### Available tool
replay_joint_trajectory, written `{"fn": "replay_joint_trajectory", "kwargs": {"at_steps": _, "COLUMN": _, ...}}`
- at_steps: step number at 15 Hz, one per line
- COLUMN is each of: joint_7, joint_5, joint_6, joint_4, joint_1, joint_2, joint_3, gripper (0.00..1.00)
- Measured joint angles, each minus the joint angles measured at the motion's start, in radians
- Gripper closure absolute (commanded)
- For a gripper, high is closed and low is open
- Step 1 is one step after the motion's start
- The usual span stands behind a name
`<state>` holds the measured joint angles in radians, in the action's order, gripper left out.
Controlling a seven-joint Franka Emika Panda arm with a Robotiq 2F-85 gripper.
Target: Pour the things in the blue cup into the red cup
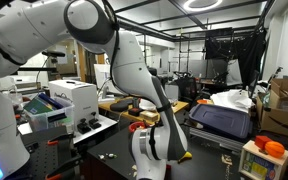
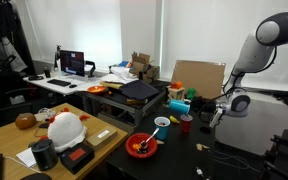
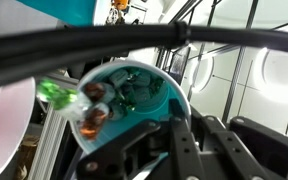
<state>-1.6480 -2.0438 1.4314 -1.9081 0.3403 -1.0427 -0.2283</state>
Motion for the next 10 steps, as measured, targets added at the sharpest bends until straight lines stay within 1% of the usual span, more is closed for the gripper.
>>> {"fn": "replay_joint_trajectory", "kwargs": {"at_steps": 10, "joint_7": 0.000, "joint_5": -0.028, "joint_6": 0.002, "joint_4": 0.033, "joint_1": -0.016, "joint_2": -0.005, "joint_3": 0.000, "gripper": 0.99}}
